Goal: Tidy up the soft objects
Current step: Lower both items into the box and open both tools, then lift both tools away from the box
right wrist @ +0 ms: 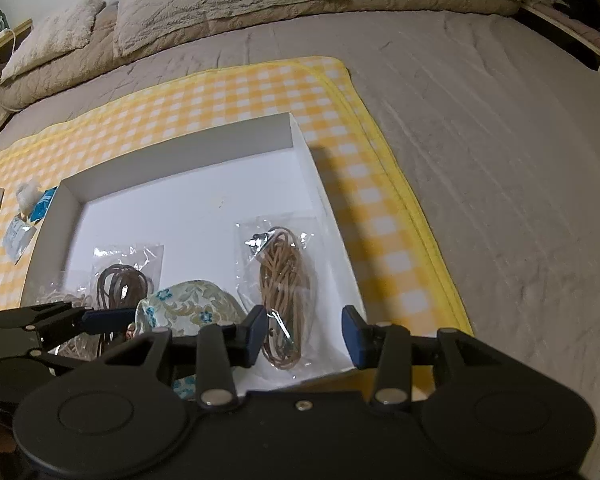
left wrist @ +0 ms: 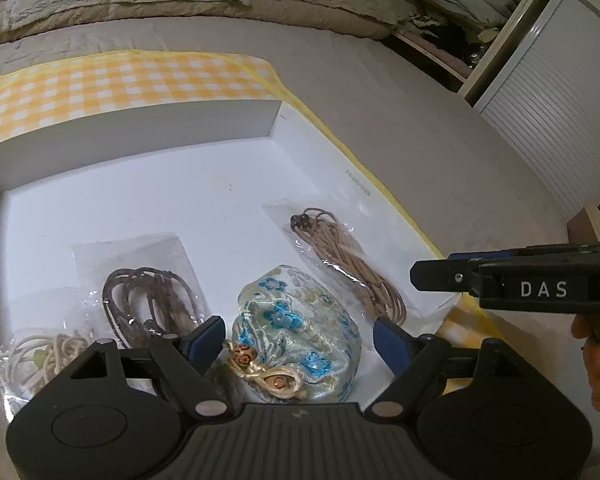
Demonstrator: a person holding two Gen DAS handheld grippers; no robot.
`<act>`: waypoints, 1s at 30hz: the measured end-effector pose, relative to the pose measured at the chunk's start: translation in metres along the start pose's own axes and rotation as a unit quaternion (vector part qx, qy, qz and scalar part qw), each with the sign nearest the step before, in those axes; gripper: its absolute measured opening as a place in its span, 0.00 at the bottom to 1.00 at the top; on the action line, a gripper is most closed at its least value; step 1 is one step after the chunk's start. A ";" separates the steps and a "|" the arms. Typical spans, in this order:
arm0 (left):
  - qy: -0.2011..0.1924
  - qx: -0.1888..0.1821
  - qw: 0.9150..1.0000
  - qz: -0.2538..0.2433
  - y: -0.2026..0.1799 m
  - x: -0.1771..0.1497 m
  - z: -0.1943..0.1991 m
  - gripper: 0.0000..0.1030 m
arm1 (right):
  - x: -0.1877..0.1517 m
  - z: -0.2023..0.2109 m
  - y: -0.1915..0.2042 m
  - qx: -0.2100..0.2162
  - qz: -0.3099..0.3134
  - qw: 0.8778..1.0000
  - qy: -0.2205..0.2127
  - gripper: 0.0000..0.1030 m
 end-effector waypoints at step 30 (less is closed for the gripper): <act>-0.066 0.051 0.996 -0.008 0.012 0.018 0.090 0.96 | 0.002 0.058 -0.005 -0.006 -0.002 0.998 -0.070 0.72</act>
Point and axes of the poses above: each gripper's, at about its wrist camera, not at the fingertips, and z roughly against the way its jaws point, y to its left, x to its top, the point moved 7 cm from there along -z, roughly the way its jaws point, and after that the axes turned 2 degrees about z, right-handed, at the moved point
